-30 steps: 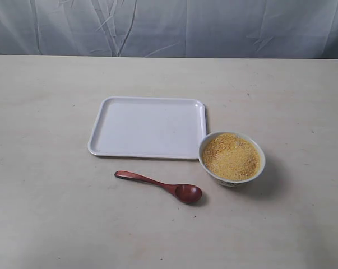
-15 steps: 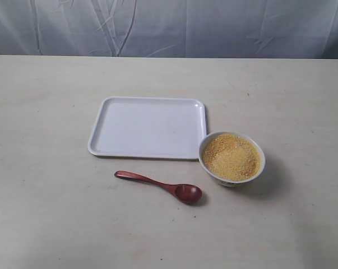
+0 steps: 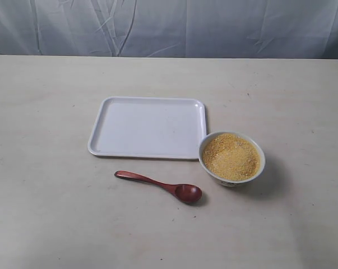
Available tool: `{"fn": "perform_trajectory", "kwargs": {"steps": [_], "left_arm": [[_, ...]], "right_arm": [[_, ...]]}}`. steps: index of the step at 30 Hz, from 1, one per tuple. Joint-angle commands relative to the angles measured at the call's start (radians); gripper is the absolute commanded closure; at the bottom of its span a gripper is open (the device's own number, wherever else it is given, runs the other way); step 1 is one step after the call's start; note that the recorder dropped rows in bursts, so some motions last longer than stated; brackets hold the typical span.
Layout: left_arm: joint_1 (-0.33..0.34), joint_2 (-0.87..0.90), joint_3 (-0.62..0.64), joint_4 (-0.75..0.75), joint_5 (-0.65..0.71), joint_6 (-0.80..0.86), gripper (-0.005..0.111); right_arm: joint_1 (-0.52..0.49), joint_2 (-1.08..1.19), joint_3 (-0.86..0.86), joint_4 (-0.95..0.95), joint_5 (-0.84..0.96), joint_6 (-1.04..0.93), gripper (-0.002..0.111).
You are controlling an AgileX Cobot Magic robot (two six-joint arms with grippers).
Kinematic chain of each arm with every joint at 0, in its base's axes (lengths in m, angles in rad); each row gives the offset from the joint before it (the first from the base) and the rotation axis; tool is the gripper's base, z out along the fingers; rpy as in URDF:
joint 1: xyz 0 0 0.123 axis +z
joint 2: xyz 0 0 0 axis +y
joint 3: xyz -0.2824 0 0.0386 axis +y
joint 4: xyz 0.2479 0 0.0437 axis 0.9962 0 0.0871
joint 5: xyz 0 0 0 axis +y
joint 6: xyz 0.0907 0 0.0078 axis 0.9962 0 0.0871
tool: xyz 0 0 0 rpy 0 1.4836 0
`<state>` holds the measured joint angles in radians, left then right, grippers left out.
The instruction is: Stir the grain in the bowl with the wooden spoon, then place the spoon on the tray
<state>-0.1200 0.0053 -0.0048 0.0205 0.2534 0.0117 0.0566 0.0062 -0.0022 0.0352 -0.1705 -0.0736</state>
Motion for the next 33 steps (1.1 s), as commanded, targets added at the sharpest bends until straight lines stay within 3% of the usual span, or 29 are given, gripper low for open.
{"fn": "perform_trajectory", "kwargs": {"steps": [1, 4, 10, 16, 20, 22, 30, 33], "left_arm": [[0.000, -0.005, 0.005, -0.002, -0.010, -0.001, 0.107], [0.000, -0.005, 0.005, -0.002, -0.010, -0.001, 0.107], [0.000, -0.005, 0.005, -0.002, -0.010, -0.001, 0.107], [0.000, -0.005, 0.005, -0.002, -0.010, -0.001, 0.107], [0.000, -0.005, 0.005, -0.002, -0.010, -0.001, 0.107], [0.000, -0.005, 0.005, -0.002, -0.010, -0.001, 0.107], [0.000, -0.005, 0.005, -0.002, -0.010, -0.001, 0.107], [0.000, -0.005, 0.005, -0.002, -0.010, -0.001, 0.107]], "right_arm": [[0.003, -0.006, 0.002, 0.004, -0.069, -0.002, 0.108], [0.003, -0.006, -0.002, 0.053, -0.046, -0.002, 0.108], [0.003, 0.103, -0.178, 0.020, 0.256, -0.004, 0.108], [0.003, 0.363, -0.402, 0.022, 0.532, -0.005, 0.108], [0.003, 0.555, -0.473, 0.044, 0.576, -0.005, 0.108], [0.003, 0.667, -0.498, 0.130, 0.590, -0.078, 0.108], [0.005, 1.024, -0.689, 0.695, 0.882, -0.665, 0.109], [0.102, 1.115, -0.752, 0.725, 0.919, -0.722, 0.109]]}}
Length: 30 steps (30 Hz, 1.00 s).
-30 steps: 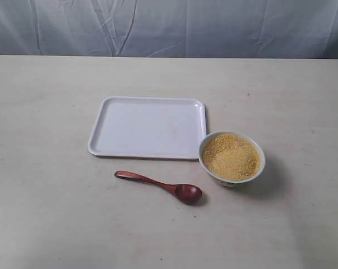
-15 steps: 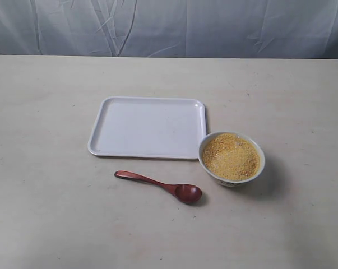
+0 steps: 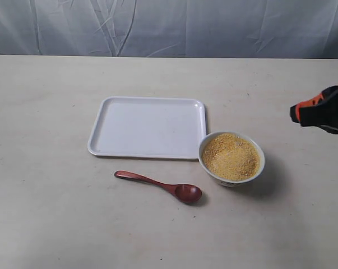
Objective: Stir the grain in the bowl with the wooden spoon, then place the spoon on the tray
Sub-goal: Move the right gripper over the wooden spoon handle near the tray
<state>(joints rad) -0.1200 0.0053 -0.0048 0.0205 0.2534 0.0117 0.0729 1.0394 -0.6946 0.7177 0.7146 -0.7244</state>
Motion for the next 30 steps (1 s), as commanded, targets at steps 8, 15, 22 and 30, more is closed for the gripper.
{"fn": "perform_trajectory", "kwargs": {"steps": [8, 15, 22, 30], "left_arm": [[0.000, -0.005, 0.005, -0.002, -0.010, -0.001, 0.107], [0.000, -0.005, 0.005, -0.002, -0.010, -0.001, 0.107], [0.000, -0.005, 0.005, -0.002, -0.010, -0.001, 0.107], [0.000, -0.005, 0.005, -0.002, -0.010, -0.001, 0.107]], "right_arm": [[0.431, 0.281, -0.195, -0.015, -0.044, -0.069, 0.109], [0.634, 0.485, -0.308, -0.101, -0.066, -0.041, 0.109], [0.763, 0.658, -0.458, -0.351, -0.026, 0.208, 0.109], [0.847, 0.804, -0.646, -0.532, 0.070, 0.334, 0.109]]}}
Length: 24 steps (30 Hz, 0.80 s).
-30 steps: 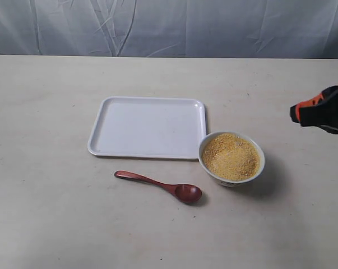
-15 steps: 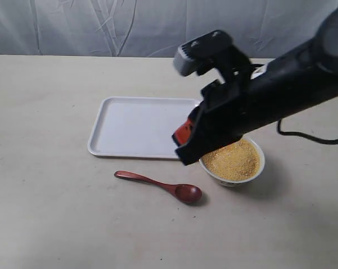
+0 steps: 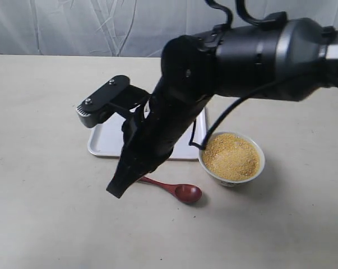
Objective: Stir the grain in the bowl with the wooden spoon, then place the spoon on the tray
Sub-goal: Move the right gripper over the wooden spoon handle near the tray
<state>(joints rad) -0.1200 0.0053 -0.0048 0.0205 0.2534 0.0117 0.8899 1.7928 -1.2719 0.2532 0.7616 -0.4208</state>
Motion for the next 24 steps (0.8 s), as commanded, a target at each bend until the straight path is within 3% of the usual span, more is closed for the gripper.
{"fn": "perform_trajectory", "kwargs": {"steps": [1, 24], "left_arm": [[0.000, -0.005, 0.005, -0.002, -0.010, -0.001, 0.107], [0.000, -0.005, 0.005, -0.002, -0.010, -0.001, 0.107]], "right_arm": [[0.038, 0.063, -0.083, -0.080, 0.023, 0.030, 0.109], [0.068, 0.137, -0.105, -0.229, 0.077, 0.039, 0.109]]}}
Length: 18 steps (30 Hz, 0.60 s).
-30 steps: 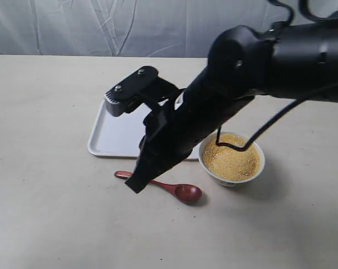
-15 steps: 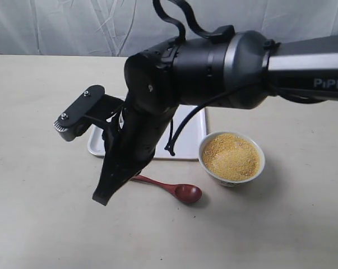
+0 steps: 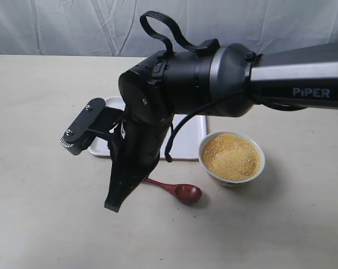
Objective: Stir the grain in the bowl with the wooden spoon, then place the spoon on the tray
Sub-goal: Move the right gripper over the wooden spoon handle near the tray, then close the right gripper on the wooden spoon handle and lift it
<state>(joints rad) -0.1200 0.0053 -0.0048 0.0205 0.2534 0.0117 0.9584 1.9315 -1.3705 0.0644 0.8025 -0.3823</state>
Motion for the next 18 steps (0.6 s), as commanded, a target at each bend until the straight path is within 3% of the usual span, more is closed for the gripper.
{"fn": "perform_trajectory", "kwargs": {"steps": [1, 4, 10, 18], "left_arm": [[0.000, -0.005, 0.005, -0.002, -0.010, -0.001, 0.107], [0.000, -0.005, 0.005, -0.002, -0.010, -0.001, 0.107], [0.000, -0.005, 0.005, -0.002, -0.010, -0.001, 0.107], [0.000, -0.005, 0.005, -0.002, -0.010, -0.001, 0.107]], "right_arm": [[0.000, -0.002, -0.007, -0.042, 0.041, 0.001, 0.109], [0.000, -0.002, -0.007, -0.042, 0.019, 0.001, 0.108], [0.000, -0.002, -0.007, -0.042, 0.006, 0.001, 0.078], [-0.005, 0.019, -0.007, -0.064, -0.035, 0.028, 0.076]]}}
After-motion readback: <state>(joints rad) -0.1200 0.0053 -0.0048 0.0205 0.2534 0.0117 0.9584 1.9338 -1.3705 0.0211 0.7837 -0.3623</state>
